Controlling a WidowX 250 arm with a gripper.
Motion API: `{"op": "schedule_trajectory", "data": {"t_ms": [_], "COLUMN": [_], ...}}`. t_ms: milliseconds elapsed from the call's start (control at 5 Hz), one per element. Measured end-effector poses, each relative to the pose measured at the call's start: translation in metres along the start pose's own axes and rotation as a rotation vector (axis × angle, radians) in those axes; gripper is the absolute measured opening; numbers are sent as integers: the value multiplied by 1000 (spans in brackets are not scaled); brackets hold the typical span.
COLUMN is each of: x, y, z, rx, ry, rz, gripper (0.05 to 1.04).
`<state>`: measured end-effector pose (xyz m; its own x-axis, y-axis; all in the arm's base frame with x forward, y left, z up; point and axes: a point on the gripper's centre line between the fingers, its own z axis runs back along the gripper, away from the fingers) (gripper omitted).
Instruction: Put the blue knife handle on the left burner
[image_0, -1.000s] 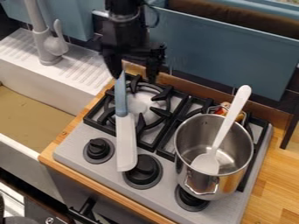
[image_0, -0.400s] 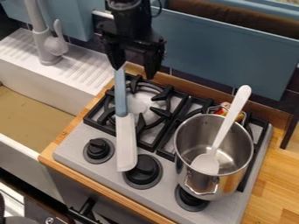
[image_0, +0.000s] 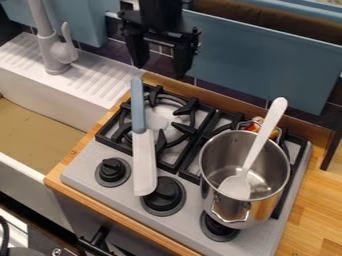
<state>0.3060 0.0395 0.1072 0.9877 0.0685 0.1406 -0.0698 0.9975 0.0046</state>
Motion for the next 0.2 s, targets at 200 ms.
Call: {"op": "schedule_trajectory", "data": {"t_ms": [200], "x": [1], "y": [-3], "z": [3], "rx": [1], "ry": [-6], "rz": [12], "gripper": [997]}}
